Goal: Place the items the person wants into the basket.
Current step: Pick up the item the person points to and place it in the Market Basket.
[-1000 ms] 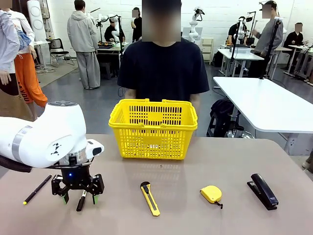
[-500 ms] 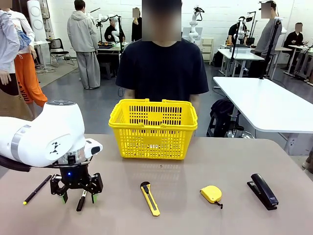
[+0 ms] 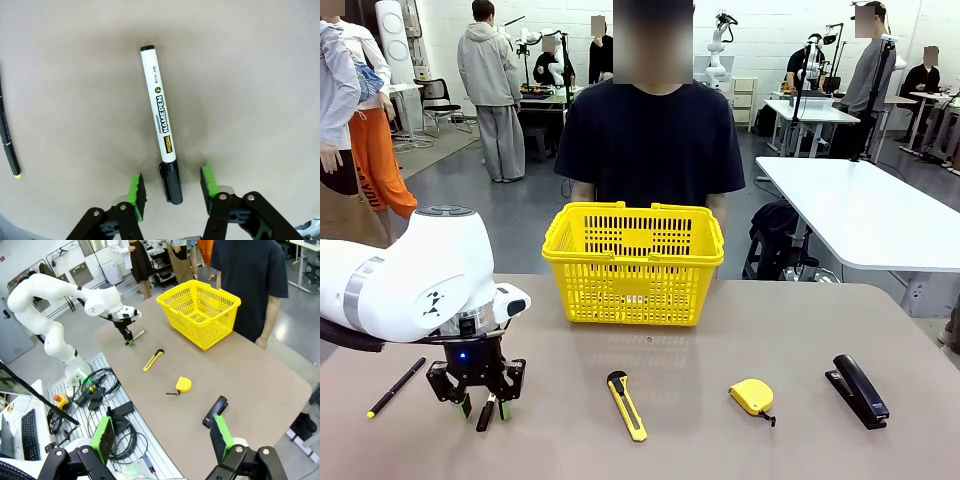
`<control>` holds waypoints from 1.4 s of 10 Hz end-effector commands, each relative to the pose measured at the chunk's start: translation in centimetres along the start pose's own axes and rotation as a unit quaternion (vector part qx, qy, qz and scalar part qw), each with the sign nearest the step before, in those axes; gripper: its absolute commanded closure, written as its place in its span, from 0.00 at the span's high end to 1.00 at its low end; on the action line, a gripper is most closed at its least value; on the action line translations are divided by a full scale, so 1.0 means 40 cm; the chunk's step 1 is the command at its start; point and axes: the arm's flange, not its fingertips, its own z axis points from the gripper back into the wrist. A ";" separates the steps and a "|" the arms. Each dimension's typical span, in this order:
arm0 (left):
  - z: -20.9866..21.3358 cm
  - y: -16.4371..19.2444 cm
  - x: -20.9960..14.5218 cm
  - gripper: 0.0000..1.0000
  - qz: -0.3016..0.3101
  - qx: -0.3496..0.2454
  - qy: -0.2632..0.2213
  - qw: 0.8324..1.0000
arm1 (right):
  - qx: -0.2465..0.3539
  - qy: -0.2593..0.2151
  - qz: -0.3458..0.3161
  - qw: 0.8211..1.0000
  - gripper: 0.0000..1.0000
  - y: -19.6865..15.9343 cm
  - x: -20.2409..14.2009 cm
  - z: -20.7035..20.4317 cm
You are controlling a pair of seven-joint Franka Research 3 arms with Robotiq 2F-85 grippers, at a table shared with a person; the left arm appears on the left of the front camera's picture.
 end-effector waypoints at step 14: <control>0.485 0.139 -0.139 0.00 -0.149 0.050 -0.046 0.987 | 0.008 -0.011 0.011 1.000 1.00 0.001 0.008 0.001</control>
